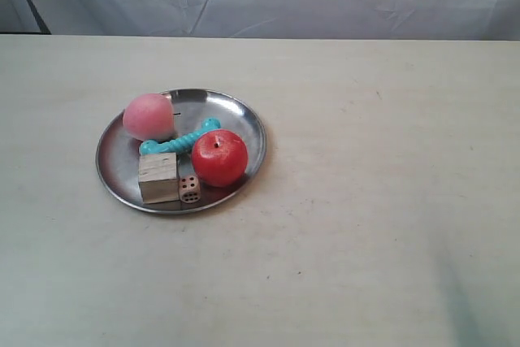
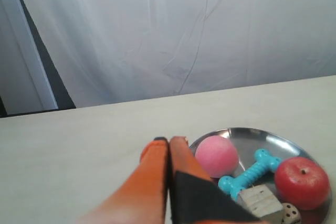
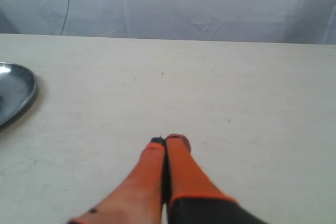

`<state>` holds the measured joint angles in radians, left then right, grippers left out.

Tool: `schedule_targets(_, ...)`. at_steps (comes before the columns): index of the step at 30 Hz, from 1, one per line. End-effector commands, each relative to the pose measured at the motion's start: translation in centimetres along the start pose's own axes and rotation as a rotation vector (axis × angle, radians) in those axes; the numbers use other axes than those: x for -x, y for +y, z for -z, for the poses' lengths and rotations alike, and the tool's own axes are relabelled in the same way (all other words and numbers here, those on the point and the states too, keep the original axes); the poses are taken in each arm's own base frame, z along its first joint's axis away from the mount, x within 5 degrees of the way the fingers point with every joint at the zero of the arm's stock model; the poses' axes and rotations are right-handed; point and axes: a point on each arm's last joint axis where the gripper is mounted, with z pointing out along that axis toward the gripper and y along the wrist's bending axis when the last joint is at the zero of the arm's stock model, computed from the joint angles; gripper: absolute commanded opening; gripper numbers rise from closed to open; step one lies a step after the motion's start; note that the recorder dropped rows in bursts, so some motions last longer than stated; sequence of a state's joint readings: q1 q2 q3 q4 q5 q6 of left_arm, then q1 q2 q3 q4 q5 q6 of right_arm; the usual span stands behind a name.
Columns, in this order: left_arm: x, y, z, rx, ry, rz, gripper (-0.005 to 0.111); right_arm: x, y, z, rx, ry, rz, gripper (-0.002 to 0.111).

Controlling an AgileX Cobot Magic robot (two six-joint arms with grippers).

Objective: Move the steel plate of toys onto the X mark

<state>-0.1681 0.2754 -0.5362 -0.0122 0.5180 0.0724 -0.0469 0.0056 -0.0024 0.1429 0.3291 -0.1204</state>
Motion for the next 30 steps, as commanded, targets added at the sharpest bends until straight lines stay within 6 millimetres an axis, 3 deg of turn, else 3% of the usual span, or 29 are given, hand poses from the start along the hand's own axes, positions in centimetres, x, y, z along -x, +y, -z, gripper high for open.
schedule_targets(1,-3.7,0.0,-2.0,0.026,-0.005,-0.003,0.0,0.0,0.0,0.0,-0.003,-0.006,-0.003,0.0)
schedule_targets(10,-10.2,-0.3,-3.9,0.039,0.063,0.114,0.0,0.0,0.1,0.0,0.004,-0.007,-0.024,0.0)
schedule_targets(17,-13.0,-0.5,-3.2,0.038,0.013,0.131,0.0,0.0,0.1,0.0,0.004,-0.007,-0.024,0.0)
schedule_targets(20,-12.7,-0.6,-2.4,0.034,-0.082,0.15,0.0,0.0,0.0,0.0,0.004,-0.007,-0.026,0.0)
schedule_targets(30,-13.1,-0.6,-2.2,0.034,-0.051,0.136,0.0,0.0,0.0,0.0,0.004,-0.007,-0.026,0.0)
